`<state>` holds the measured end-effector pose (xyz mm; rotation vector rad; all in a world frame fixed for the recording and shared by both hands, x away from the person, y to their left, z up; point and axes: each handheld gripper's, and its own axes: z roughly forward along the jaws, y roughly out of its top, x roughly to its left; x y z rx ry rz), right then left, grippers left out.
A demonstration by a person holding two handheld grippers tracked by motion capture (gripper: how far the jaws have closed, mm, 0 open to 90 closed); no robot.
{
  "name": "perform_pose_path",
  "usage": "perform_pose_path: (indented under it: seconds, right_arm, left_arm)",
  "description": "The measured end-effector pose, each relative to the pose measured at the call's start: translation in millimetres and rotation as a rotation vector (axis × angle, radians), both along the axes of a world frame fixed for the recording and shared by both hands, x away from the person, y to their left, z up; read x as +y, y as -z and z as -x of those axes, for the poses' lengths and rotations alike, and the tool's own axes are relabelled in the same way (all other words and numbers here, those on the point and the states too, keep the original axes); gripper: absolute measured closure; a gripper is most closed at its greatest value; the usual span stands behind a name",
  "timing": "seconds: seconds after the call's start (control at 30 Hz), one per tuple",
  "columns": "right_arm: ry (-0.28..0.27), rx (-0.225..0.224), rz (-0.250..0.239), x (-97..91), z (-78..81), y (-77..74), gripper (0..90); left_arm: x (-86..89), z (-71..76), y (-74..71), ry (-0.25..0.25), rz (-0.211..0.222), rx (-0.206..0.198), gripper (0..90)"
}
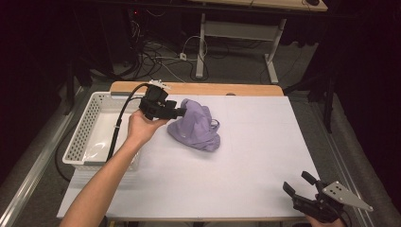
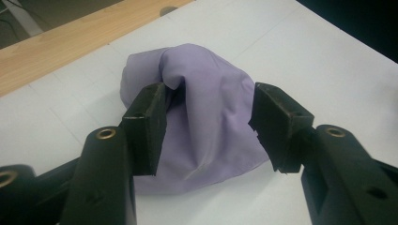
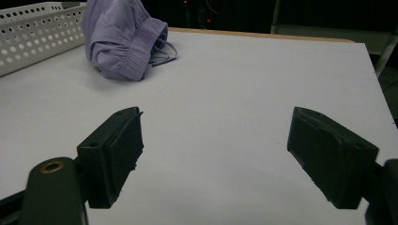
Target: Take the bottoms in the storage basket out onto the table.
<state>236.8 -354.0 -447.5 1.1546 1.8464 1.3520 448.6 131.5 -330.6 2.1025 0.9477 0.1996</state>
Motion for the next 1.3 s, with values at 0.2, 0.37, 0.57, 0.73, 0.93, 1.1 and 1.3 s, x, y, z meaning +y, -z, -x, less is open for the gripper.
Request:
perform_pose_path:
  seconds: [0.2,0.37,0.57,0.73,0.93,1.1,1.3]
  right_arm:
    - [0.0,0.0,-0.001,-0.2,0.0,0.0,19.3]
    - [0.0,0.0,-0.001,-0.1,0.0,0.0,19.3]
    - [0.001,0.0,-0.001,0.1,0.1,0.0,19.3]
    - [0.001,-0.001,0.001,0.2,0.0,0.0,19.4]
    - [0.003,0.0,0.0,0.3,0.1,-0.1,19.3]
    - [0.003,0.001,0.0,0.2,0.0,-0.1,19.4]
    - [0.003,0.0,0.001,0.2,0.1,0.0,19.4]
  left_arm:
    - [2.7,2.6,-2.4,-0.003,-0.004,-0.012,44.4]
    - [5.9,6.3,-2.6,-0.004,0.012,-0.016,44.5]
    - [11.9,10.2,-2.0,-0.012,0.019,-0.021,44.4]
    - [18.2,13.4,-2.7,-0.02,0.025,-0.026,44.4]
    - [25.6,17.9,-4.4,-0.029,0.037,-0.038,44.4]
    - [29.3,21.2,-5.8,-0.034,0.04,-0.046,44.4]
    - [35.1,23.6,-3.9,-0.044,0.047,-0.047,44.4]
